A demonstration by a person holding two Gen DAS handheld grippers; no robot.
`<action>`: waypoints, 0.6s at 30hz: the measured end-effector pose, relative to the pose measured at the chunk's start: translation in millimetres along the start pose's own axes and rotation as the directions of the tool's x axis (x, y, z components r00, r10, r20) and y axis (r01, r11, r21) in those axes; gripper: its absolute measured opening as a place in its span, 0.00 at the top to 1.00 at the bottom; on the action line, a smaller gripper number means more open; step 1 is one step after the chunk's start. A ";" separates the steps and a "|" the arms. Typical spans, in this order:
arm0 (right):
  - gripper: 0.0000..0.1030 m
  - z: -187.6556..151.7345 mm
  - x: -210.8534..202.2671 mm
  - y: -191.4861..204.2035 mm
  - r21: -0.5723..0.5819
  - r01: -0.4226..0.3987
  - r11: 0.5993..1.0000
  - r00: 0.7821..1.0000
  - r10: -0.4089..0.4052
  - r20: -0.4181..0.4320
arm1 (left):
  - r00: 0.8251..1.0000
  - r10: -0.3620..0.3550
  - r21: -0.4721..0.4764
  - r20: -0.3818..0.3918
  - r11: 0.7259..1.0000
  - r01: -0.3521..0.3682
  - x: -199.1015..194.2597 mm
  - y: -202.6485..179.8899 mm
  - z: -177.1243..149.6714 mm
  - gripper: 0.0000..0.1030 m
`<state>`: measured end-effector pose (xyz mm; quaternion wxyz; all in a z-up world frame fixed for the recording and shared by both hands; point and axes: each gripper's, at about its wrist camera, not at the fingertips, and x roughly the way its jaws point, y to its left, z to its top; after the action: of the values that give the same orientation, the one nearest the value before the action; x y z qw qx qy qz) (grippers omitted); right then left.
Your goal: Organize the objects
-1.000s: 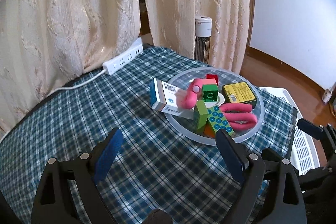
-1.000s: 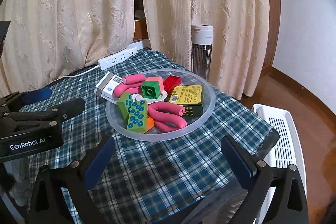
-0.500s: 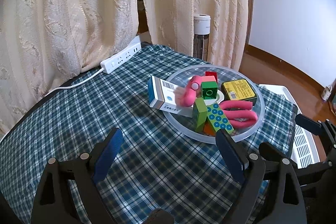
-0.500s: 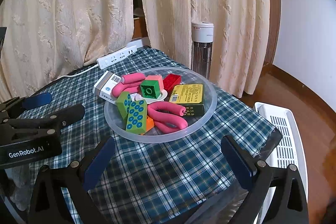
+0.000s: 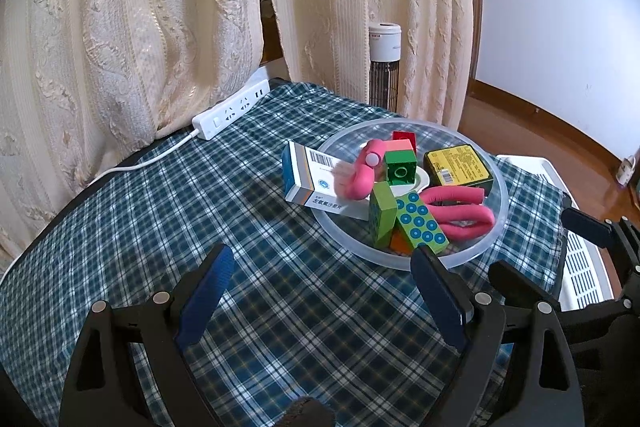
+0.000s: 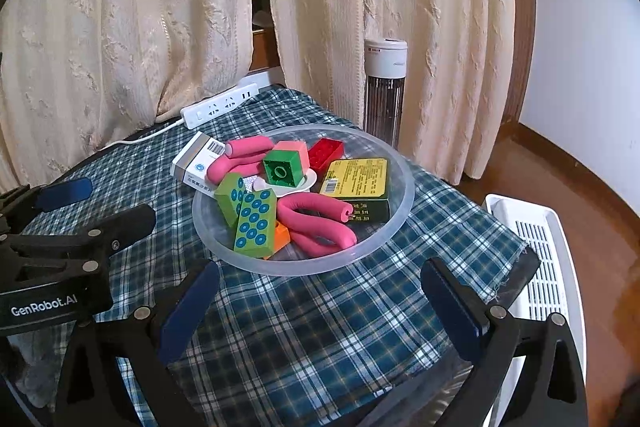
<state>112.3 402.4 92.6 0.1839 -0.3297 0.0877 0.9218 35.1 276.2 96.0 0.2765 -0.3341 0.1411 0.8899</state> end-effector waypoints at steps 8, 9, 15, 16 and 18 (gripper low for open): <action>0.01 -2.0 6.4 1.7 -0.015 0.020 1.000 1.000 -0.021 -0.015 | 1.000 -0.007 0.004 -0.004 1.000 0.007 0.8 1.5 -1.1 0.12; 0.01 -2.5 7.4 0.8 -0.012 0.021 1.000 1.000 -0.021 -0.019 | 1.000 -0.007 0.003 -0.005 1.000 0.007 1.0 1.8 -1.3 0.12; 0.01 -4.1 12.0 -3.9 -0.002 0.035 0.999 0.999 -0.035 -0.030 | 1.000 -0.006 0.007 -0.010 1.000 0.006 2.8 3.6 -3.1 0.12; 0.01 -3.7 12.6 -4.7 -0.001 0.037 0.999 0.999 -0.037 -0.029 | 1.000 -0.006 0.008 -0.012 1.000 0.006 3.0 3.5 -3.0 0.12; 0.01 -2.9 13.3 -5.4 -0.001 0.041 0.999 0.999 -0.041 -0.028 | 1.000 -0.007 0.009 -0.013 1.000 0.007 3.1 4.2 -3.3 0.12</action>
<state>106.6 410.3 81.6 0.2013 -0.3443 0.0832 0.9132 32.4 272.7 91.8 0.2801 -0.3389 0.1457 0.8863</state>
